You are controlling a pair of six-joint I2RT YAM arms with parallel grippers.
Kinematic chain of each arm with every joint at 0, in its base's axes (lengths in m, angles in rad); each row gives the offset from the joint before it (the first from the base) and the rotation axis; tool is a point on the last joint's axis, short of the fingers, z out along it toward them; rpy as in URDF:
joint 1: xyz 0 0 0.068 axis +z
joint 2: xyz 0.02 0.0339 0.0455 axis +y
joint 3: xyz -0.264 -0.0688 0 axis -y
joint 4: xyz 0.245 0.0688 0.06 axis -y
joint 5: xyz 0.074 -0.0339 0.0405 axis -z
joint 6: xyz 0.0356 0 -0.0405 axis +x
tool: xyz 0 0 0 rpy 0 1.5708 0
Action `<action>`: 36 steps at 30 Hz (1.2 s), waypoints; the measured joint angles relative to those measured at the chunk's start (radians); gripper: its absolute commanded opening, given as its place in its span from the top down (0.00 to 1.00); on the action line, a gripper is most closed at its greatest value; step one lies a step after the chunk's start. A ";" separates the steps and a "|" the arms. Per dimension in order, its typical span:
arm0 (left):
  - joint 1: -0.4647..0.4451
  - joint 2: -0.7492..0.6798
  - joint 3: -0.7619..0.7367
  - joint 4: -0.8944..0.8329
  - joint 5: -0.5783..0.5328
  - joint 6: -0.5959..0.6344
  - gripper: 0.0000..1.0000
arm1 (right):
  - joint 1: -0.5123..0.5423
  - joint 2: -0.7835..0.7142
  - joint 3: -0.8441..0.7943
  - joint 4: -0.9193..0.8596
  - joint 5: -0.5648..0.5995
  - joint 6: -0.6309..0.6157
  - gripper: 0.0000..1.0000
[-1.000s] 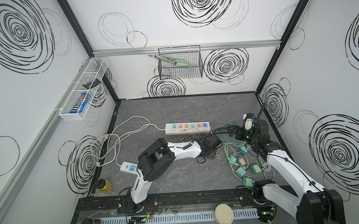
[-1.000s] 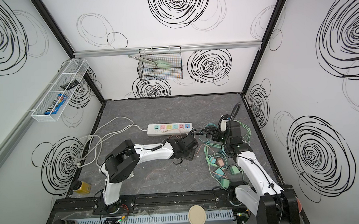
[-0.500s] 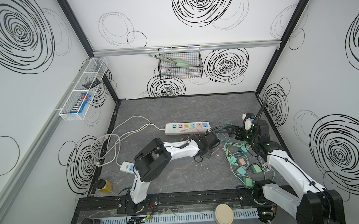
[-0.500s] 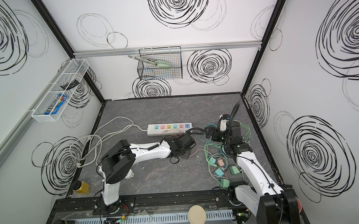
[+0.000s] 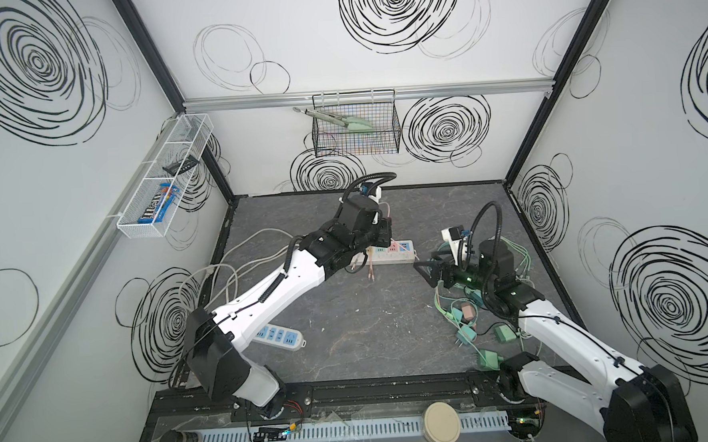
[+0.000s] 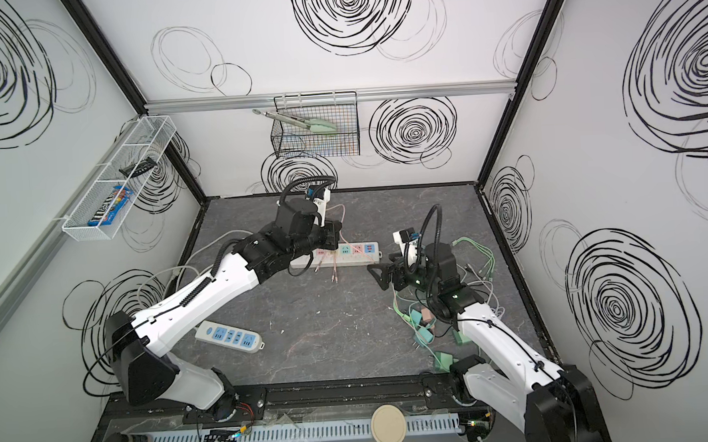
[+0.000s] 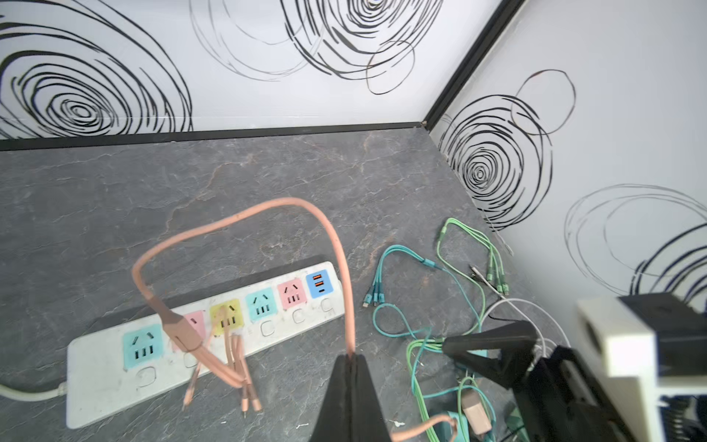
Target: Insert the plug
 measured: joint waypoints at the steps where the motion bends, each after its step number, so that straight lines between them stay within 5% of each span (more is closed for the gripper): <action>1: 0.003 0.000 0.005 -0.008 0.011 0.002 1.00 | 0.014 0.013 -0.011 0.012 0.001 -0.013 0.00; 4: 0.019 0.000 0.016 -0.033 0.034 0.004 1.00 | 0.045 0.056 -0.034 0.026 0.017 -0.046 0.10; 15: 0.097 -0.072 0.013 -0.092 0.051 0.005 1.00 | 0.075 0.068 -0.036 -0.088 0.254 0.004 1.00; 23: 0.078 -0.110 -0.015 -0.090 0.089 0.005 1.00 | 0.074 -0.078 0.168 -0.134 0.354 -0.048 1.00; 29: 0.026 -0.095 0.058 -0.090 0.105 0.042 1.00 | 0.075 -0.055 0.412 -0.135 0.397 -0.127 1.00; 36: 0.008 -0.093 0.139 -0.068 0.103 0.079 1.00 | 0.075 -0.022 0.505 -0.137 0.442 -0.159 1.00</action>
